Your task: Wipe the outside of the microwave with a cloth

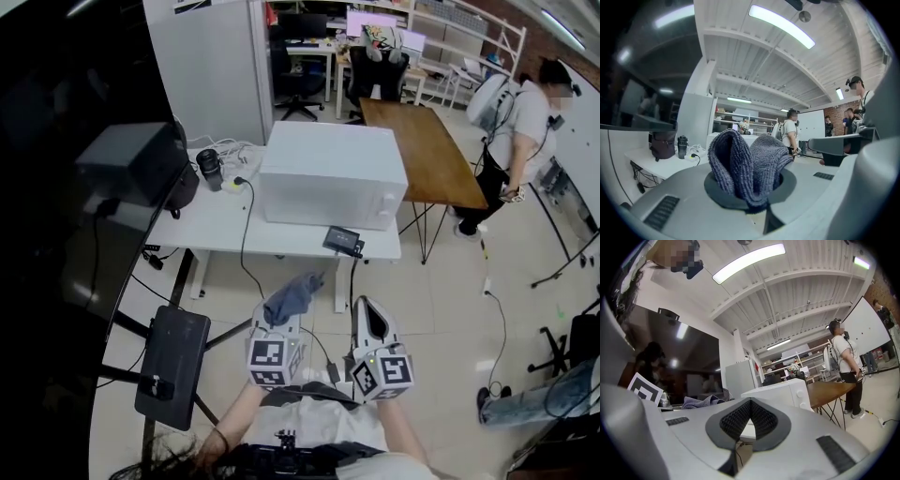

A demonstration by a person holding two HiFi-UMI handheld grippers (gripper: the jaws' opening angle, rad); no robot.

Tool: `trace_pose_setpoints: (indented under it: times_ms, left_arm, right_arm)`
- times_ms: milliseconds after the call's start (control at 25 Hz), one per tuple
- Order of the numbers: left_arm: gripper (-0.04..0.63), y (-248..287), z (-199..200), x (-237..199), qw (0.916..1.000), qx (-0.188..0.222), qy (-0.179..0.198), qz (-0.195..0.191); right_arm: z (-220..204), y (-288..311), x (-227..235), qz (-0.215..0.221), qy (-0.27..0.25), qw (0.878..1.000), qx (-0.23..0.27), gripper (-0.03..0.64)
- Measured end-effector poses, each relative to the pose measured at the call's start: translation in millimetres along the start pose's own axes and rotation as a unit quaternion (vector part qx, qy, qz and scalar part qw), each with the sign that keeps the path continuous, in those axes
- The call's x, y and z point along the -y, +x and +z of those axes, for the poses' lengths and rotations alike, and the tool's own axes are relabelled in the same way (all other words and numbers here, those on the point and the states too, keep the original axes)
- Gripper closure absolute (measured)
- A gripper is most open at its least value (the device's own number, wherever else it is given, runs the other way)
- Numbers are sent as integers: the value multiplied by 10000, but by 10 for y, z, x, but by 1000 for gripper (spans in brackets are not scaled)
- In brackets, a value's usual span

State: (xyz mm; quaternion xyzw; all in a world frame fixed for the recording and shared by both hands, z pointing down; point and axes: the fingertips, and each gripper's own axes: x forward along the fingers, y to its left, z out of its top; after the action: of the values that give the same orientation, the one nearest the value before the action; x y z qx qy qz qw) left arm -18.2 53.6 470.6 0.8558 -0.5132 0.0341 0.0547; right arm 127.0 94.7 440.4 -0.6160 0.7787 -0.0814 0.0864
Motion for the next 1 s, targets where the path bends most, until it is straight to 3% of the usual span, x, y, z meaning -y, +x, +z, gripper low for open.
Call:
trace_pose_setpoints:
  times_ms: [1000]
  left_arm:
    - [549, -309, -217, 22, 9996, -271, -17, 86]
  right_arm:
    - [-102, -104, -126, 127, -6, 9997, -194, 603]
